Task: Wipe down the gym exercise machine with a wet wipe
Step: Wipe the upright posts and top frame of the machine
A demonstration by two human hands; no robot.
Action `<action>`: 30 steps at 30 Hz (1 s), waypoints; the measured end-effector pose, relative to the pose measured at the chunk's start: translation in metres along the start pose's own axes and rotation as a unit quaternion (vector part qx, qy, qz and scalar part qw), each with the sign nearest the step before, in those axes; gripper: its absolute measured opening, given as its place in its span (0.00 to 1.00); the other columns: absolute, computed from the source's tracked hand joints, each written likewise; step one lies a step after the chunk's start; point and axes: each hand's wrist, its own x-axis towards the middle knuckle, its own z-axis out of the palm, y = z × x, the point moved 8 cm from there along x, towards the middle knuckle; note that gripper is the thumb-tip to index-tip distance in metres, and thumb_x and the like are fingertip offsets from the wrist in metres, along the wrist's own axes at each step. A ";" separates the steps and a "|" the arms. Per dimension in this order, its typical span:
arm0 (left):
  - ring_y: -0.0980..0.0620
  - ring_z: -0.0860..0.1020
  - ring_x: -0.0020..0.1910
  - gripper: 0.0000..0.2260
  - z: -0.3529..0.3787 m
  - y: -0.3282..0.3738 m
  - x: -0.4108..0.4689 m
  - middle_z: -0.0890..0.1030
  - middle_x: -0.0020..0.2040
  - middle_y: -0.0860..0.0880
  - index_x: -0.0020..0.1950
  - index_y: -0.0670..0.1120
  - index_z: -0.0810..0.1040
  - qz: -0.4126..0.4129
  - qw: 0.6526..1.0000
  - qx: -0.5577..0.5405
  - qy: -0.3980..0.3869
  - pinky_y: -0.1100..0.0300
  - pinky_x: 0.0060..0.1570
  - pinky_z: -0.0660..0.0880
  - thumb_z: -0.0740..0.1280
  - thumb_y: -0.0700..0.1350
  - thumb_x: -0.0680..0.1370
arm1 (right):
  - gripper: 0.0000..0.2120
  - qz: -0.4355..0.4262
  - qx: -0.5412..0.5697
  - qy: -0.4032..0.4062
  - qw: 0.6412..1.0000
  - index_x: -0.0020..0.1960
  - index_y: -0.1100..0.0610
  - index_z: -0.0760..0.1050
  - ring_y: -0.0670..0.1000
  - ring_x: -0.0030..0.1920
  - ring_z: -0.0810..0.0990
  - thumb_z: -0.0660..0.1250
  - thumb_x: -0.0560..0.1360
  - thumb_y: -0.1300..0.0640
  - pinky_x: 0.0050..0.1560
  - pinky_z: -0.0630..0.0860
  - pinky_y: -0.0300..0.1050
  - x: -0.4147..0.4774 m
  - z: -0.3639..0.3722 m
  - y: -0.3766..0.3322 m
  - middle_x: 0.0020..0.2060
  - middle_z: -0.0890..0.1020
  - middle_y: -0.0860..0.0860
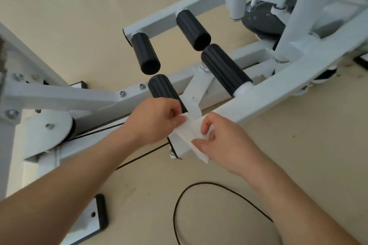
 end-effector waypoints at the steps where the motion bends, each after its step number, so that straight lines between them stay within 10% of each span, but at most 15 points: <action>1: 0.52 0.74 0.35 0.09 0.003 -0.003 -0.001 0.75 0.32 0.54 0.39 0.50 0.74 0.001 1.000 0.015 -0.006 0.54 0.38 0.72 0.67 0.51 0.77 | 0.13 -0.004 -0.048 0.004 0.999 0.43 0.48 0.65 0.46 0.32 0.71 0.69 0.74 0.46 0.34 0.66 0.44 -0.006 0.000 0.002 0.32 0.72 0.45; 6: 0.55 0.75 0.35 0.08 0.012 -0.019 -0.004 0.77 0.32 0.56 0.39 0.51 0.74 -0.024 0.998 -0.055 -0.029 0.59 0.37 0.72 0.67 0.50 0.77 | 0.11 -0.215 -0.198 0.248 0.924 0.53 0.55 0.75 0.53 0.41 0.75 0.70 0.71 0.59 0.37 0.74 0.45 -0.036 0.000 -0.040 0.44 0.76 0.51; 10: 0.56 0.75 0.39 0.08 0.017 -0.022 -0.005 0.76 0.37 0.59 0.43 0.54 0.73 0.010 0.996 -0.020 -0.083 0.61 0.43 0.72 0.65 0.40 0.74 | 0.37 -0.270 -0.274 0.125 0.914 0.77 0.66 0.54 0.58 0.77 0.58 0.61 0.77 0.46 0.75 0.60 0.53 -0.017 0.084 -0.046 0.76 0.59 0.61; 16: 0.60 0.76 0.39 0.06 -0.001 -0.019 0.002 0.79 0.38 0.58 0.44 0.55 0.74 0.010 0.998 -0.014 -0.063 0.66 0.39 0.71 0.70 0.46 0.73 | 0.43 -0.196 -0.408 0.158 0.878 0.78 0.64 0.53 0.58 0.78 0.53 0.50 0.77 0.32 0.76 0.52 0.55 0.010 0.019 0.024 0.78 0.55 0.61; 19: 0.62 0.74 0.39 0.07 -0.015 0.003 0.010 0.76 0.38 0.58 0.43 0.55 0.72 0.051 0.998 -0.021 0.023 0.69 0.37 0.68 0.68 0.43 0.73 | 0.53 -0.112 -0.394 0.178 0.895 0.78 0.66 0.51 0.60 0.78 0.50 0.60 0.69 0.29 0.77 0.50 0.57 0.018 -0.008 0.034 0.78 0.54 0.63; 22: 0.63 0.72 0.40 0.09 -0.007 0.017 0.014 0.73 0.44 0.60 0.50 0.55 0.76 0.075 0.996 -0.029 0.030 0.75 0.39 0.65 0.67 0.41 0.74 | 0.52 -0.226 -0.378 0.127 0.889 0.77 0.68 0.52 0.62 0.78 0.50 0.66 0.69 0.35 0.77 0.48 0.58 -0.003 0.060 -0.007 0.77 0.54 0.65; 26: 0.60 0.73 0.45 0.11 0.002 0.018 0.015 0.72 0.49 0.60 0.57 0.55 0.77 0.076 0.995 -0.049 0.041 0.68 0.44 0.69 0.64 0.42 0.77 | 0.37 -0.308 -0.369 0.048 0.875 0.78 0.63 0.56 0.55 0.79 0.52 0.49 0.80 0.37 0.78 0.48 0.51 -0.010 0.067 -0.014 0.78 0.58 0.58; 30: 0.59 0.74 0.45 0.10 0.010 0.023 0.012 0.73 0.49 0.59 0.58 0.56 0.76 0.085 0.995 -0.044 0.026 0.64 0.45 0.71 0.62 0.45 0.79 | 0.37 -0.163 -0.353 0.192 0.901 0.79 0.59 0.52 0.51 0.79 0.50 0.35 0.80 0.36 0.77 0.43 0.47 0.038 -0.051 0.042 0.79 0.54 0.55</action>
